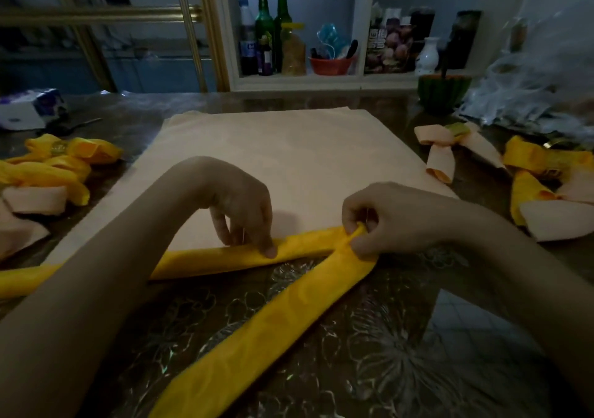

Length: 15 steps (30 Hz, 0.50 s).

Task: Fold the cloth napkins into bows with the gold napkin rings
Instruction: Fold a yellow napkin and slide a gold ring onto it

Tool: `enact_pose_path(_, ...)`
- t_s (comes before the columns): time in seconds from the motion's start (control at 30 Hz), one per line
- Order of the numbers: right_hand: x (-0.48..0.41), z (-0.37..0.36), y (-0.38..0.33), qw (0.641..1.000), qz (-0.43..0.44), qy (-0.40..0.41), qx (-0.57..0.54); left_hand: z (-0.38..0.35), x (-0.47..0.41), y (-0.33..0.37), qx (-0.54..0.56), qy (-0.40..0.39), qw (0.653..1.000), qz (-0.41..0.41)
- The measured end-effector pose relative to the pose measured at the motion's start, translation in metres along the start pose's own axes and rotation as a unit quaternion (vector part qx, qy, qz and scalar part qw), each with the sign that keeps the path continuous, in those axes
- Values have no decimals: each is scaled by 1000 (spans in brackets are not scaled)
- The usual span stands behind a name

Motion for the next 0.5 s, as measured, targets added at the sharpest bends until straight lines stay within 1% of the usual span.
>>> enact_pose_path(0.07,3,9,10,998,-7,56,-7,-1,-1,2,3,0,1000,0)
enact_pose_path(0.13,6,15,17,997,-12,73,-33,0,-3,2,13,28,999,-10)
enact_pose_path(0.23,9,15,20,998,-10,4,-65,4,-12,0,11,129,991,-28)
enact_pose_path(0.3,11,15,19,997,-14,-44,-53,6,-19,-2,11,195,980,-37)
enact_pose_path(0.37,12,15,17,997,-23,-58,-35,7,-25,-6,38,231,971,-44)
enact_pose_path(0.4,12,15,16,998,-23,-45,-27,7,-27,-8,59,238,968,-47)
enact_pose_path(0.5,5,10,13,999,-16,45,18,5,-31,-13,113,250,960,-55)
Point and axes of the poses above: each hand's wrist, its own x-axis away from the middle knuckle, its own z-axis out of the back of the hand, y = z × x, the point moved 2 cm from there along -x, towards the middle knuckle, and after that the axes turned 1 degree about -x, right-handed, at the moved point
